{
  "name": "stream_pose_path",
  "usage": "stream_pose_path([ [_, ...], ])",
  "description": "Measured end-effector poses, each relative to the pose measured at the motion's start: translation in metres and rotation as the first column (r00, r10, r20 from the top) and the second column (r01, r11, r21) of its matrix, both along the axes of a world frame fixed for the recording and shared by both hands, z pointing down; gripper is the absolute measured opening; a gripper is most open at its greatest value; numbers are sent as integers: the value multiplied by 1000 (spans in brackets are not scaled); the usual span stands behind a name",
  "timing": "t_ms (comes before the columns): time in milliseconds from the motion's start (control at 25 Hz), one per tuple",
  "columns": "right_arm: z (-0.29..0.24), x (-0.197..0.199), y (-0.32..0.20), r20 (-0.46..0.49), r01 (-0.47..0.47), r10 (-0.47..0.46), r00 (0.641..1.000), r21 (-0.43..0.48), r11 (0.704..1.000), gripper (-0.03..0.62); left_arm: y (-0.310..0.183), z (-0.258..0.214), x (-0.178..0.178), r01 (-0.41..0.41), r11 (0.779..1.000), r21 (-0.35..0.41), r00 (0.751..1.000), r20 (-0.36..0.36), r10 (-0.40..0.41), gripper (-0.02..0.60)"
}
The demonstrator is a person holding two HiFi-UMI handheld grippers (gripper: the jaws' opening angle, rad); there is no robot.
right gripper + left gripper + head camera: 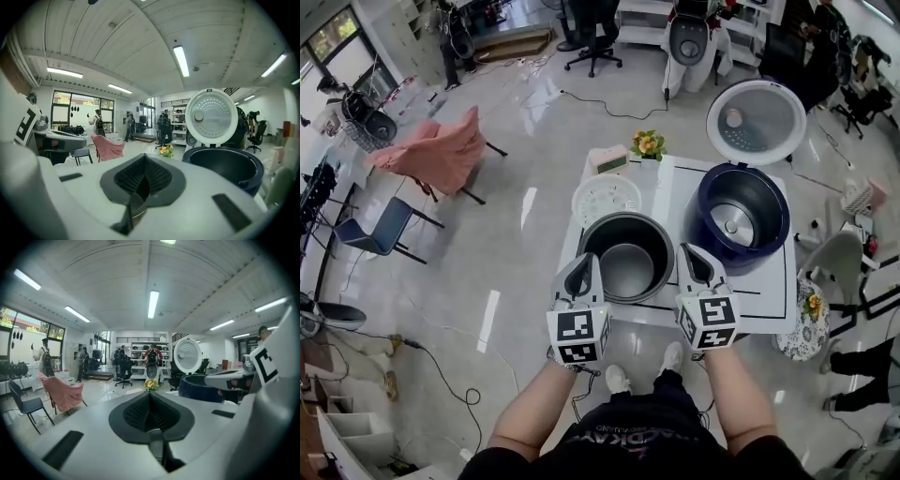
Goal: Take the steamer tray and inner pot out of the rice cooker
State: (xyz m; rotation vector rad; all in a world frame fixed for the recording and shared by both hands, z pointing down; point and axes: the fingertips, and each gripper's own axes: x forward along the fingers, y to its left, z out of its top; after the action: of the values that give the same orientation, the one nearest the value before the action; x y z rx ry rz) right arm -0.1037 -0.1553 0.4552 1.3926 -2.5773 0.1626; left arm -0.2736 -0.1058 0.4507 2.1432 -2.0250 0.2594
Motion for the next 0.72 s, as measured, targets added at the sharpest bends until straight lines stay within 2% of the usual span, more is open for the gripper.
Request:
stream_pose_path([
  [240, -28, 19, 28, 63, -40, 38, 997, 29, 999, 2, 10, -16, 40, -169, 985, 40, 985, -34, 171, 3],
  [520, -62, 81, 80, 66, -147, 143, 988, 59, 987, 2, 37, -35, 116, -356, 933, 53, 933, -44, 358, 3],
  [720, -69, 134, 103, 71, -213, 209, 975, 49, 976, 2, 55, -40, 164, -430, 902, 51, 900, -59, 432, 3],
])
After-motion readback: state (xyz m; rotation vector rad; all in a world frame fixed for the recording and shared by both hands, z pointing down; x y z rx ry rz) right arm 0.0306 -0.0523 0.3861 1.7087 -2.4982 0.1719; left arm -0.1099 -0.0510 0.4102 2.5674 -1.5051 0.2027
